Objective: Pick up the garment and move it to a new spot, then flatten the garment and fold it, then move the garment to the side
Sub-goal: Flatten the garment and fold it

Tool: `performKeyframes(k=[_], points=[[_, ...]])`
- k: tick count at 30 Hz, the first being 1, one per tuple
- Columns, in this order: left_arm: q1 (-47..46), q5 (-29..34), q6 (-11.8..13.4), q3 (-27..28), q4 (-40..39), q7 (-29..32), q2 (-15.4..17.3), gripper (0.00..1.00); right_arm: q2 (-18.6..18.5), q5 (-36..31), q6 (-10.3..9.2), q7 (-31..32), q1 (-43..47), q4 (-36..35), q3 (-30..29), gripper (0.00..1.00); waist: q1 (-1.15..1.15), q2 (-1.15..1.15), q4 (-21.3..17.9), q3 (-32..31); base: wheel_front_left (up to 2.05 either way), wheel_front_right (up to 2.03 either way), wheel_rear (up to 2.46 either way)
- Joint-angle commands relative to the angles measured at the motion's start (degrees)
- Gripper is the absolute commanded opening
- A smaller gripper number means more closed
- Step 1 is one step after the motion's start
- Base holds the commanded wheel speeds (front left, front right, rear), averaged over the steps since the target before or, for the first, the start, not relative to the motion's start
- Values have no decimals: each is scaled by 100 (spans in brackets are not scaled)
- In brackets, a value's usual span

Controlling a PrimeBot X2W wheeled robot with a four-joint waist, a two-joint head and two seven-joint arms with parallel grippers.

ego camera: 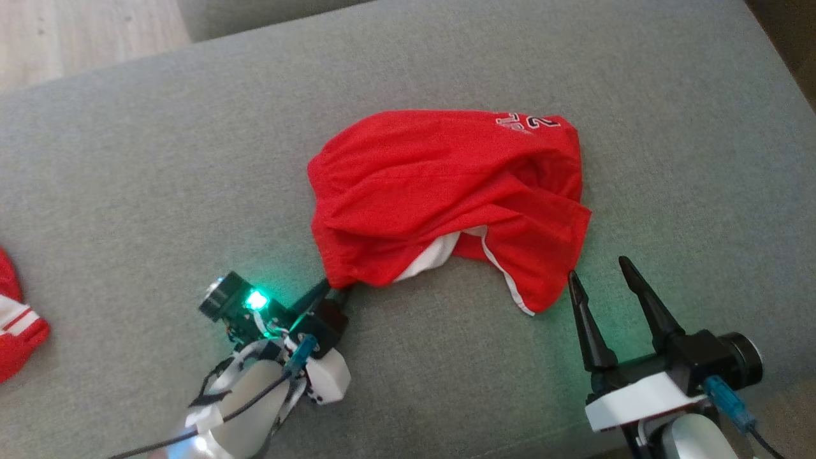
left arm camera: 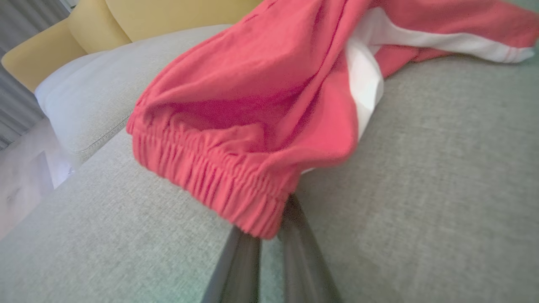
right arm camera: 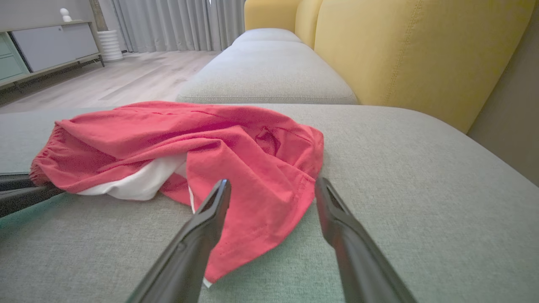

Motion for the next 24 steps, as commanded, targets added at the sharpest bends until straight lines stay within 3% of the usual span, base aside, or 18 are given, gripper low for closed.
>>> performKeyframes(k=[1, 5, 11, 15, 18, 24], points=[[13, -77, -149, 33, -221, -23, 143, 0, -37, 11, 22, -22, -2, -150, 109, 100, 0, 0, 116, -156, 0, 0, 0], [240, -256, -506, -100, -576, -23, 217, 0, -17, 40, 22, -22, 83, -124, 124, 100, 0, 0, 259, -365, 0, 0, 0], [533, -782, -851, -352, -1026, -23, 194, 0, 0, 54, 22, -22, 247, -40, 136, 100, 0, 0, 467, -628, 0, 0, 0], [672, -1805, -889, -962, -1545, 70, 187, 0, 7, 109, 22, -22, 371, 110, 127, 100, 0, 0, 553, -790, 0, 0, 0], [557, -2570, -891, -1291, -2194, 348, 412, 0, 11, 92, 22, -22, 421, 338, 34, 100, 0, 0, 628, -820, 0, 0, 0], [379, -3077, -892, -1262, -3019, 680, 814, 0, 13, 256, 22, -22, 181, 1102, 34, 100, 0, 0, 787, -611, 0, 0, 0]])
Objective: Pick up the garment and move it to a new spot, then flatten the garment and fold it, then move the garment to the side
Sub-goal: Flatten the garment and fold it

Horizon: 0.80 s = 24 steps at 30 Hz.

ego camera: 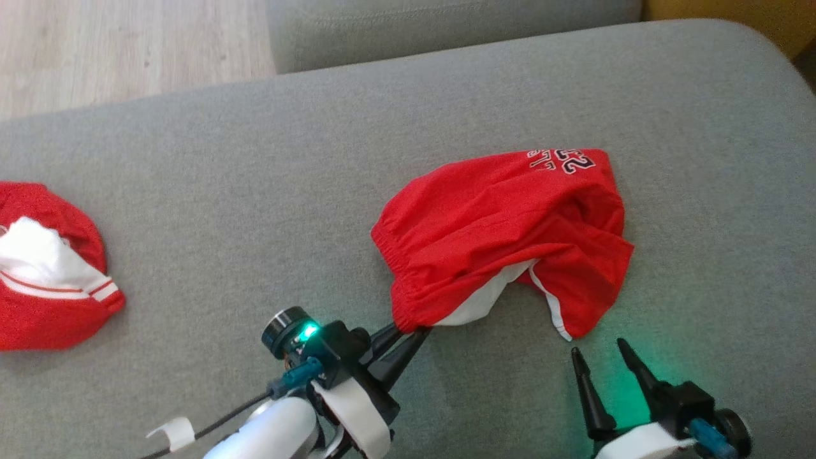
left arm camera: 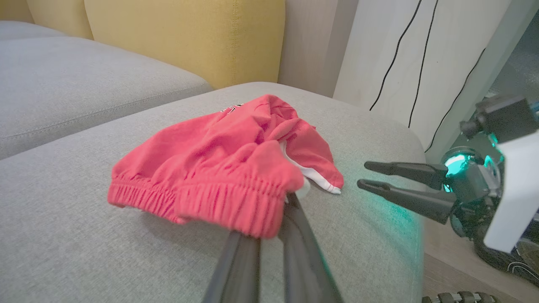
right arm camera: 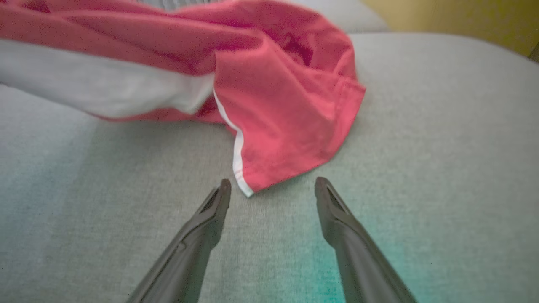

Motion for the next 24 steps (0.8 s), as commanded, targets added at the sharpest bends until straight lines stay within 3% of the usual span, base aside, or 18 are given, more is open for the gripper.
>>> performKeyframes(k=[1, 7, 8, 9, 10, 15, 20, 24], points=[[-279, -43, 14, 227, -274, 40, 120, 0, -26, 86, 22, -22, -309, 35, 183, 100, 0, 0, 62, 113, 0, 0, 0], [-370, 28, 115, 238, -623, 225, 291, 0, -26, 398, 22, -22, -795, 646, 398, 100, 0, 0, 158, 328, 0, 0, 0], [-383, 49, 129, 231, -661, 250, 313, 0, -25, 447, 22, -22, -840, 724, 394, 85, 0, 0, 166, 341, 0, 0, 0], [-393, 55, 140, 230, -697, 269, 328, 0, -25, 482, 22, -22, -879, 792, 401, 35, 0, 0, 173, 352, 0, 0, 0], [-414, 59, 165, 241, -750, 299, 362, 0, -25, 495, 22, -22, -925, 924, 415, 0, 0, 0, 180, 359, 0, 0, 0], [-438, 62, 248, 307, -815, 314, 475, 0, -25, 431, 22, -22, -920, 956, 498, 0, 0, 0, 119, 241, 0, 0, 0], [-520, 70, 314, 475, -920, 296, 751, 0, -114, 212, 22, -22, -807, 15, 214, 0, 0, 0, -5, 37, 0, 0, 0], [-750, 79, 271, 616, -1065, 425, 1097, 0, -520, 16, 22, -22, -813, -949, -202, 0, 0, 0, -74, -95, 0, 0, 0]])
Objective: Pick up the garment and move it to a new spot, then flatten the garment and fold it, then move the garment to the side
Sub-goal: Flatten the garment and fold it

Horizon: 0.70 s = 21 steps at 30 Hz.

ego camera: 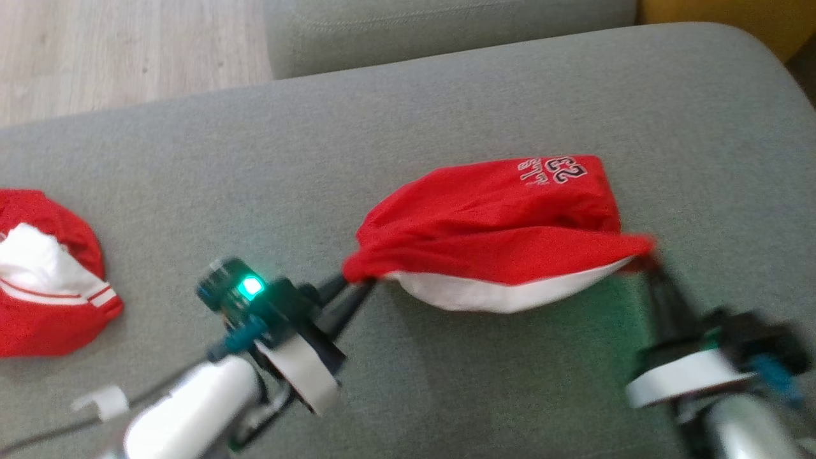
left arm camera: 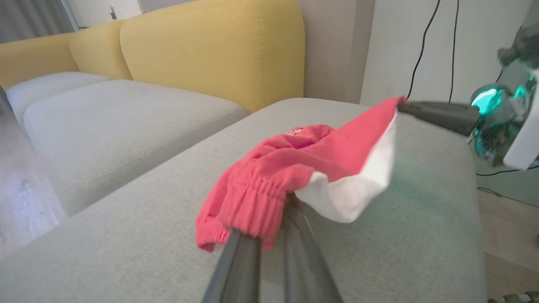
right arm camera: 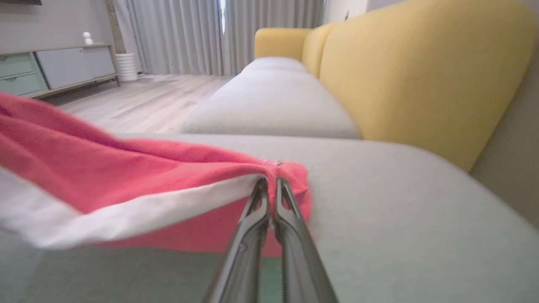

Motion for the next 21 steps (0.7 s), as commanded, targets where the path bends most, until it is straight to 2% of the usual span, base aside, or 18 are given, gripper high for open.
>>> performKeyframes(k=[1, 2, 8, 11, 16, 21], points=[[-478, 55, -40, 348, -250, 63, 291, 0, -275, -82, 22, -37, -153, -499, -98, 0, 0, 0, -57, -70, 0, 0, 0], [-478, 55, -40, 348, -250, 63, 291, 0, -275, -82, 22, -37, -153, -499, -98, 0, 0, 0, -57, -70, 0, 0, 0], [-1215, -189, -214, 515, -557, 549, 865, 0, -1122, -119, 22, 105, -847, -1452, -613, 0, 0, 0, -114, -5, 0, 0, 0], [-1856, -479, -269, 409, -592, 909, 955, 0, -1507, 7, 22, 344, -1457, -1634, -590, 0, 0, 0, -56, 208, 0, 0, 0], [-3440, -1012, -281, -218, -254, 1187, 783, 0, -1960, 517, 22, 489, -2887, -1079, -201, 0, 0, 0, 79, 775, 0, 0, 0], [-4955, -1050, -282, -439, 969, 611, 370, 0, -2135, 635, 22, 221, -4498, -56, 187, 0, 0, 0, 171, 1237, 0, 0, 0]])
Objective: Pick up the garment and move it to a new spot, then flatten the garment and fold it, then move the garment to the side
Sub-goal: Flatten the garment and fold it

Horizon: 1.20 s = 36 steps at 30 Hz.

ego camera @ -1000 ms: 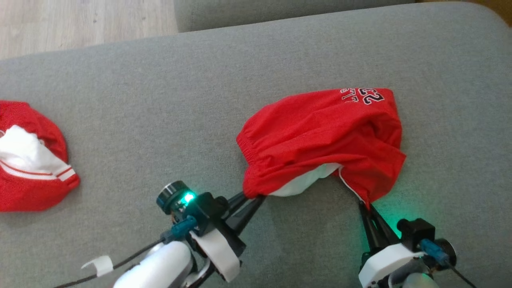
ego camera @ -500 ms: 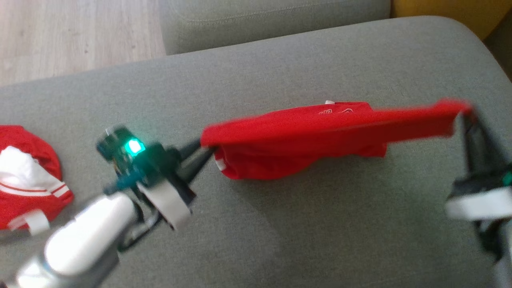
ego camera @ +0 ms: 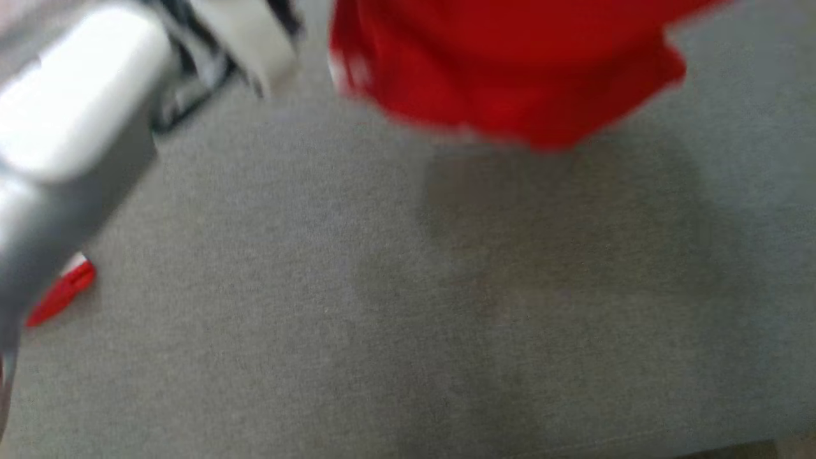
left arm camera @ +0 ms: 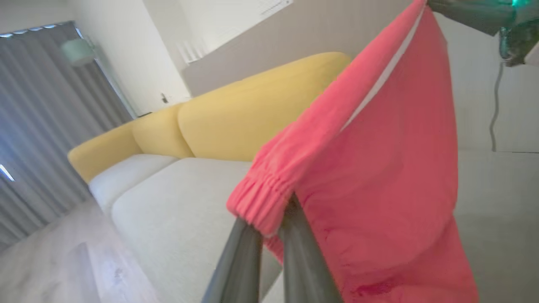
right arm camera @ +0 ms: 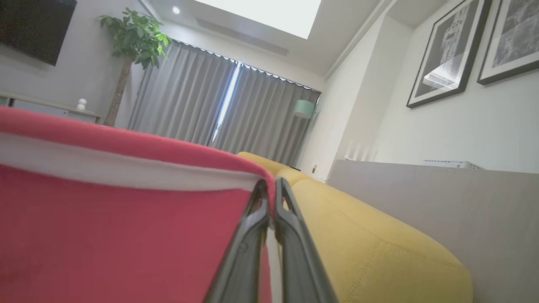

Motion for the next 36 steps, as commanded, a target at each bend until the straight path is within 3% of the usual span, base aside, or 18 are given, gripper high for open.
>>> performKeyframes(k=[1, 7, 11, 16, 19, 26, 30, 36], points=[[-596, 98, 12, 319, 315, -301, 5, 0, -153, 16, 21, -139, -500, 142, 92, 0, -2, 0, 118, 311, 0, 0, 0], [-1302, 358, 12, 410, 1631, -1259, -476, 0, -217, -157, 21, -317, -1536, 578, 76, 0, -2, 0, 221, 364, 0, 0, 0], [-1013, 142, 12, 25, 1829, -1480, -625, 0, -320, -118, 21, -321, -1235, 371, 108, 0, -2, 0, 331, 364, 0, 0, 0], [-86, -112, 12, -788, 1732, -1571, -572, 0, -291, 167, 21, -322, 18, 184, 121, 0, -2, 0, 384, 378, 0, 0, 0], [888, -298, 11, -1252, 1577, -1509, -528, 0, -175, 430, 21, -323, 1269, 104, -118, 0, -2, 0, 389, 313, 0, 0, 0], [2465, 30, 55, -1414, 1258, -1258, -526, 0, -98, 786, 21, -282, 3083, -195, -547, 0, -2, 0, 317, -57, 0, 0, 0], [3414, 271, 215, -1429, 819, -881, -409, 0, -48, 849, 21, -22, 4116, -719, -841, 0, -2, 0, 213, -332, 0, 0, 0], [4219, 131, 597, -1422, -448, -304, -3, 0, 102, 749, 21, 474, 5145, -1832, -1425, 0, -2, 0, 197, -513, 0, 0, 0]])
